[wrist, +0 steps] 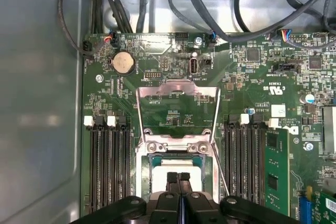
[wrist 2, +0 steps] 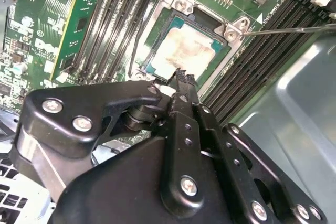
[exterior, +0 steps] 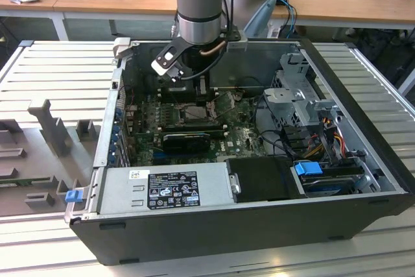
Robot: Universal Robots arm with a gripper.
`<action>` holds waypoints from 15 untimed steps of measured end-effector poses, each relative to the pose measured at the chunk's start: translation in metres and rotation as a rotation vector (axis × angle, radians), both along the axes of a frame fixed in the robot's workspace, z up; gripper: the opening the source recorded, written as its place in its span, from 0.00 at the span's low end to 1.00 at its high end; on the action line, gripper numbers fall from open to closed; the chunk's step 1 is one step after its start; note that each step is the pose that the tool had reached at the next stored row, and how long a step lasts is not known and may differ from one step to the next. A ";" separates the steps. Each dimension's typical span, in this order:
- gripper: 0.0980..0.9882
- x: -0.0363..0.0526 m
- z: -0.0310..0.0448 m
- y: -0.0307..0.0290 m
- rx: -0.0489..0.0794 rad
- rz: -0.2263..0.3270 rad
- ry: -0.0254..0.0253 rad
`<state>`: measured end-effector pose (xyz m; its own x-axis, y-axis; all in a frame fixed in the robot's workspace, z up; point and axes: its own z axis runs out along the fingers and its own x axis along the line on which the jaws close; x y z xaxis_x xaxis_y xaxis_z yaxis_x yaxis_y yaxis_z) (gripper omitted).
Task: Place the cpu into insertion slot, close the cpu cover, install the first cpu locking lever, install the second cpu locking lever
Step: 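Close the cpu cover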
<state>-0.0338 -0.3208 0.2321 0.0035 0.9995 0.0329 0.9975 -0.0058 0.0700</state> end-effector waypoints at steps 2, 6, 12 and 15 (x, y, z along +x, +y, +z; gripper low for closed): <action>0.01 0.0000 0.0027 0.0000 0.000 0.000 0.0000; 0.01 0.0000 0.0052 0.0000 0.000 0.000 0.0001; 0.01 0.0000 0.0115 0.0000 0.000 0.000 0.0000; 0.01 0.0003 0.0176 0.0000 0.000 0.000 -0.0001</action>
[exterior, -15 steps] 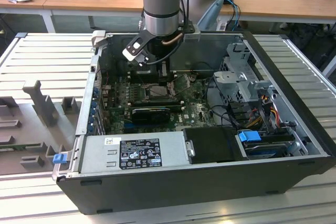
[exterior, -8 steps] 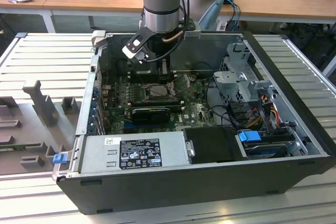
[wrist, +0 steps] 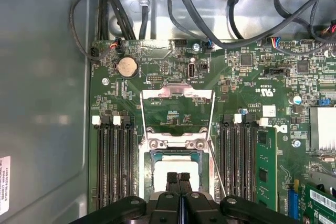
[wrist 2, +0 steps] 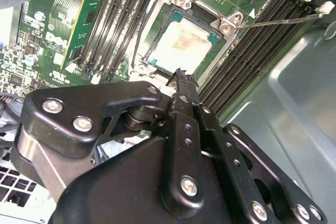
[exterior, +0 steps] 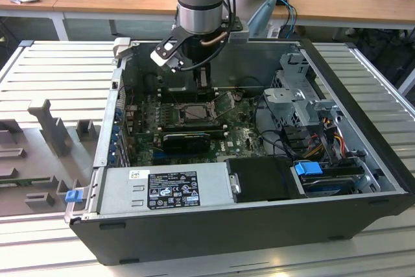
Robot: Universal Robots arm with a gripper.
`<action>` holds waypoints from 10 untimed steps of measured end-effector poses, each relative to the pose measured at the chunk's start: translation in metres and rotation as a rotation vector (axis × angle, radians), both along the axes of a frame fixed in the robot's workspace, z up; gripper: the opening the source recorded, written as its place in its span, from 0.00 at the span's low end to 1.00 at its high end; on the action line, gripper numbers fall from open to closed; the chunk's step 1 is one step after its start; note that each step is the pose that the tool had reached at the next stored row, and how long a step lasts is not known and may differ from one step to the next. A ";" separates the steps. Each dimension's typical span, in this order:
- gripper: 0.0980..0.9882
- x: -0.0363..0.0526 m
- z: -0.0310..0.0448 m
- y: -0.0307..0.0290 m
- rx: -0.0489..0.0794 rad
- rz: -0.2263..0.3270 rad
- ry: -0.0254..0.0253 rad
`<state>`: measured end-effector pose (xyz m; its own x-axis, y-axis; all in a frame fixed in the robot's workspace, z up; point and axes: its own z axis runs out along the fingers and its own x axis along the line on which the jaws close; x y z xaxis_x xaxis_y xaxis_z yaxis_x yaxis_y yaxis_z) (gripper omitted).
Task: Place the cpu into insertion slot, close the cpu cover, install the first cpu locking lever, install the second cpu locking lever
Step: 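Close the cpu cover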
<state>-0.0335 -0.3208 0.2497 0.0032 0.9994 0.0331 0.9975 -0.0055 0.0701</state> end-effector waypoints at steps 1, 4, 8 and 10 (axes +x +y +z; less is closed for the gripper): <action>0.01 0.0002 0.0000 0.0000 0.000 0.000 0.0000; 0.01 0.0066 0.0002 0.0000 0.000 0.000 0.0013; 0.01 0.0070 0.0035 0.0000 0.000 0.000 0.0013; 0.01 0.0072 0.0058 0.0000 0.000 0.000 0.0013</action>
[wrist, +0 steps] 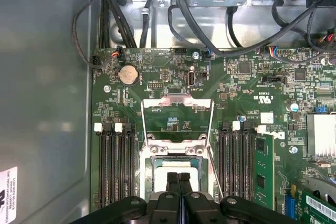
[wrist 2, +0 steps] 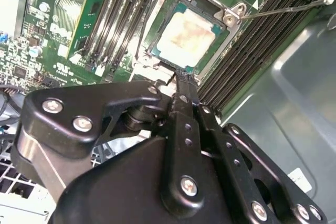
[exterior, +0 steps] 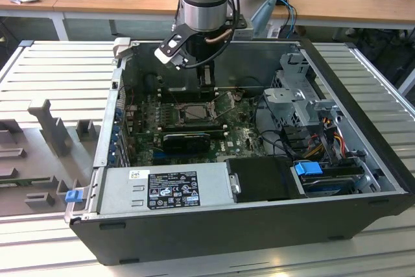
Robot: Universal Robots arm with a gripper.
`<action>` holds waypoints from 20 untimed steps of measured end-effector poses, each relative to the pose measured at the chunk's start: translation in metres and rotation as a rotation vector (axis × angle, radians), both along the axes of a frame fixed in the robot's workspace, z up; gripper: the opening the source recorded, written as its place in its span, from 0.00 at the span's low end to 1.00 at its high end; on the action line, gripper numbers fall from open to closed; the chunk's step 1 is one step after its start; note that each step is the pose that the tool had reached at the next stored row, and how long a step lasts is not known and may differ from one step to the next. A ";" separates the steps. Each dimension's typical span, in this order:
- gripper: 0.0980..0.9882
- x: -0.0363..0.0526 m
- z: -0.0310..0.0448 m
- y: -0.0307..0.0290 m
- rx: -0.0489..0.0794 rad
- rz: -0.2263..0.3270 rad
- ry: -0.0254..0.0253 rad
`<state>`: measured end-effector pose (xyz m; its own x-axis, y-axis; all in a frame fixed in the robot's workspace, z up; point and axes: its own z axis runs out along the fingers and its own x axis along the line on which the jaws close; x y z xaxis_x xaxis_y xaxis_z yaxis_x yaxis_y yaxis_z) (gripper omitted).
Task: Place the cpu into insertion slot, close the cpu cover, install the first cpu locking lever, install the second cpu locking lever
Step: 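Close the cpu cover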
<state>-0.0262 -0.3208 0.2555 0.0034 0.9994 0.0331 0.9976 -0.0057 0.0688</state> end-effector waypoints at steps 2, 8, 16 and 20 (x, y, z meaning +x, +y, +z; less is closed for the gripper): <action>0.01 0.0026 0.0002 0.0000 0.000 0.000 0.0002; 0.01 0.0072 0.0012 0.0000 0.000 0.000 0.0006; 0.01 0.0083 0.0089 0.0000 0.000 0.000 0.0006; 0.01 0.0083 0.0101 0.0000 0.000 0.000 0.0007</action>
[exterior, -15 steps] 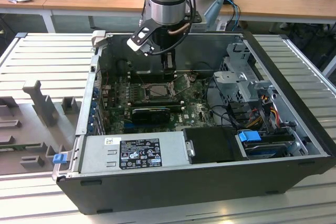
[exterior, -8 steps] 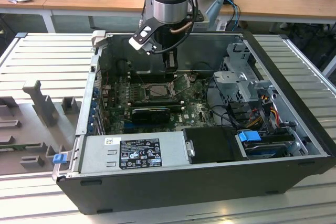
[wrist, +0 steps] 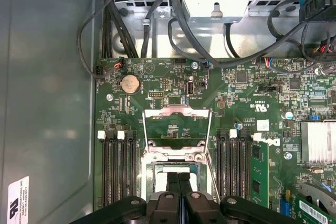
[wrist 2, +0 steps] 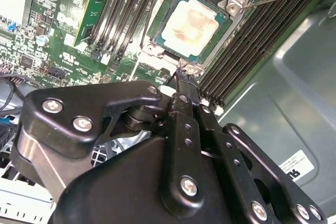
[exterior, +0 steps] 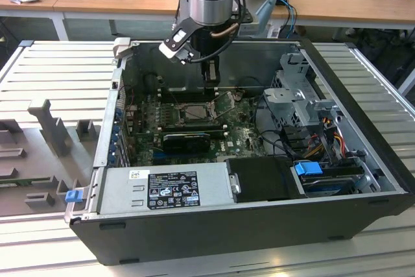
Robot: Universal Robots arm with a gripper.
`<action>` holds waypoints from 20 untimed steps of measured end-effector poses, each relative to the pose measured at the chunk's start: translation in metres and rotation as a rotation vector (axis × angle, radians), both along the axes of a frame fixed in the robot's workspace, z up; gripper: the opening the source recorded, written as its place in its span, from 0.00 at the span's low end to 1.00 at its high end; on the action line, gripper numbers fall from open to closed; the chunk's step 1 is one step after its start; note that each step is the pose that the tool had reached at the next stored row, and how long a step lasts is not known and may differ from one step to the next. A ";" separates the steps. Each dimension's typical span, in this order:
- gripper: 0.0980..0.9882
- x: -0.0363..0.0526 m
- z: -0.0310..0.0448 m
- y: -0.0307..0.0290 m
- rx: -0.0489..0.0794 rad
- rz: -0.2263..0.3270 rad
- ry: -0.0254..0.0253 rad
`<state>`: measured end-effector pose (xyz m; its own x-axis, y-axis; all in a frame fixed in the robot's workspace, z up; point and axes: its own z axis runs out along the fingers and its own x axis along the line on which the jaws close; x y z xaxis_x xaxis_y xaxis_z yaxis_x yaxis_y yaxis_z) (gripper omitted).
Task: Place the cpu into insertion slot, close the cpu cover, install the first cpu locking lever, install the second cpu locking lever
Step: 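Close the cpu cover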
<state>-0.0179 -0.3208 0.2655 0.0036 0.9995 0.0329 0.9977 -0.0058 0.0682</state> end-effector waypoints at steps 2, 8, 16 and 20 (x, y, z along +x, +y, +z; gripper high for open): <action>0.01 0.0000 0.0009 0.0000 0.000 0.000 0.0002; 0.01 0.0030 0.0040 0.0000 0.000 0.000 0.0004; 0.01 0.0098 0.0094 0.0001 0.000 0.000 0.0018; 0.01 0.0195 0.0095 0.0000 0.000 0.000 0.0046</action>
<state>0.0017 -0.3208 0.2751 0.0037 0.9995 0.0329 0.9980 -0.0058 0.0635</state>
